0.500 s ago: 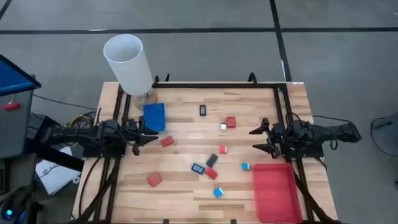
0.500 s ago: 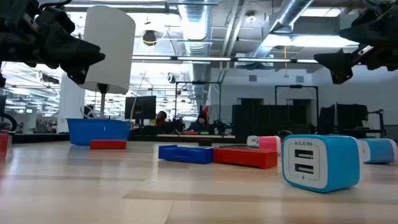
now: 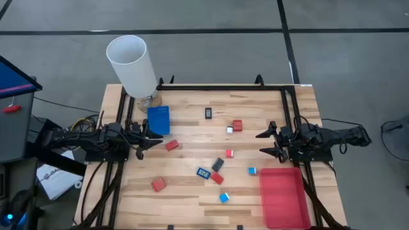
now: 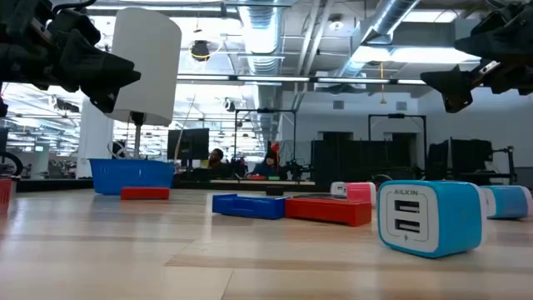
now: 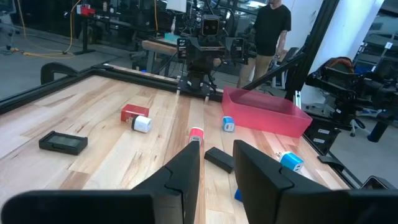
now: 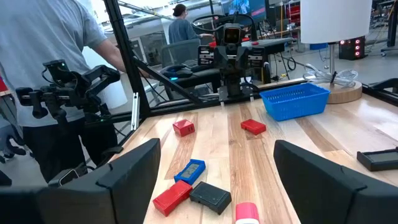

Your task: Pick & Place Office items

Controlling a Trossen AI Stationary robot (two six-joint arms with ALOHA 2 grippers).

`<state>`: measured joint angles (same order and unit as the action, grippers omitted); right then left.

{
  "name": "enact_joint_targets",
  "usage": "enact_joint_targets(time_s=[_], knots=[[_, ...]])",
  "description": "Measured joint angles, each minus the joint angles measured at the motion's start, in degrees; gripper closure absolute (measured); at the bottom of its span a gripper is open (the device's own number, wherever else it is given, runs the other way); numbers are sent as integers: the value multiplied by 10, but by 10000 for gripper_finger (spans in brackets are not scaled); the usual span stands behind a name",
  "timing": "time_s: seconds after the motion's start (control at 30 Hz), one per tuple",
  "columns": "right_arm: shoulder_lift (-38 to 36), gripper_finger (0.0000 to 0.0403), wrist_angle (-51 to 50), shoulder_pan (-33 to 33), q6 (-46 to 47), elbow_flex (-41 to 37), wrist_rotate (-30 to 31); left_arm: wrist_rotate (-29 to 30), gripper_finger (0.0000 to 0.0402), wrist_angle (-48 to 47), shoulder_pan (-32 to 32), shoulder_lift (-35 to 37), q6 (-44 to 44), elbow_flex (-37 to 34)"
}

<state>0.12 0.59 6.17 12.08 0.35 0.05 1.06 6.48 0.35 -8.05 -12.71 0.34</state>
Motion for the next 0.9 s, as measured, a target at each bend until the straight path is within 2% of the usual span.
enact_joint_targets(time_s=[0.83,0.9], knots=[[0,97,0,0,0,0,0,0,308,0,0,0,0,0],[0,97,2,-6,-52,0,9,0,308,0,0,0,0,0]])
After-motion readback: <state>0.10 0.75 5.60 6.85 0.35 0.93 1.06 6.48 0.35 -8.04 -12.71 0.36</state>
